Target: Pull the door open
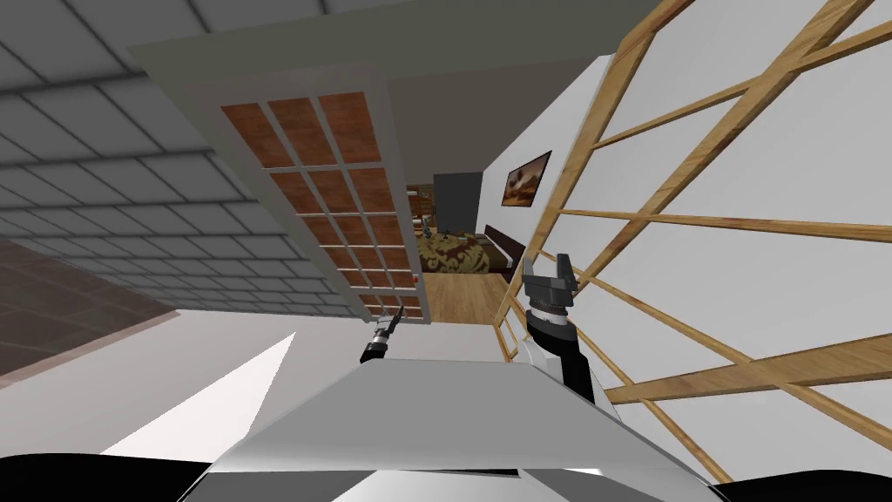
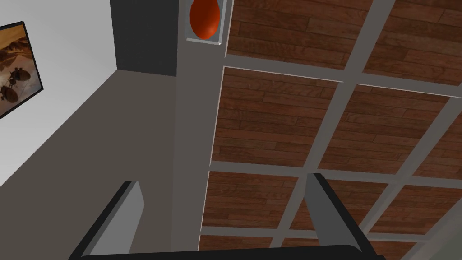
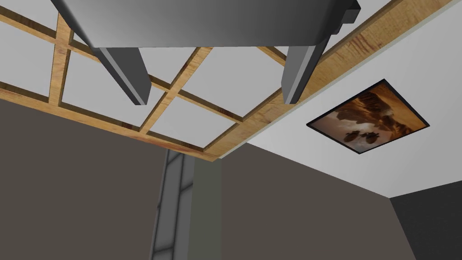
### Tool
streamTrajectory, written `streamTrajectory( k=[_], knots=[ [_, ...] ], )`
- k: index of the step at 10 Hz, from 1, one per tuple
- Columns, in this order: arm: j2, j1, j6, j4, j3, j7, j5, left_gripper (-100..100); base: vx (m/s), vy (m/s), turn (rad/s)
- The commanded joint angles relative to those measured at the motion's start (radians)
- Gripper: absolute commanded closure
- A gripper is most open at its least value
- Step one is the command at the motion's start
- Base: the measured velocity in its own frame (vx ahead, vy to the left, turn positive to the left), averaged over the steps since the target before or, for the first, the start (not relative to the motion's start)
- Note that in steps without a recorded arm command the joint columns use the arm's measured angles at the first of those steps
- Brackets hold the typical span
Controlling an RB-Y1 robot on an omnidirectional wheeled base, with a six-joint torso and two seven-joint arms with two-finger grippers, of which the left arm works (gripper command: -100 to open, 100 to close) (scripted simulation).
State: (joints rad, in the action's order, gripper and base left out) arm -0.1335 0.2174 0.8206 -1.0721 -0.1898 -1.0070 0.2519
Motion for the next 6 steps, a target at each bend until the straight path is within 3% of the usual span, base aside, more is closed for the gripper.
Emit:
streamTrajectory(
  k=[1, 6],
  knots=[
    [0.000, -0.006, 0.005, 0.024, -0.004, -0.030, 0.004, -100, 0.101, 0.005, -0.054],
    [-0.002, -0.025, 0.024, 0.094, -0.014, -0.104, 0.014, -100, 0.085, -0.005, -0.059]
  ],
)
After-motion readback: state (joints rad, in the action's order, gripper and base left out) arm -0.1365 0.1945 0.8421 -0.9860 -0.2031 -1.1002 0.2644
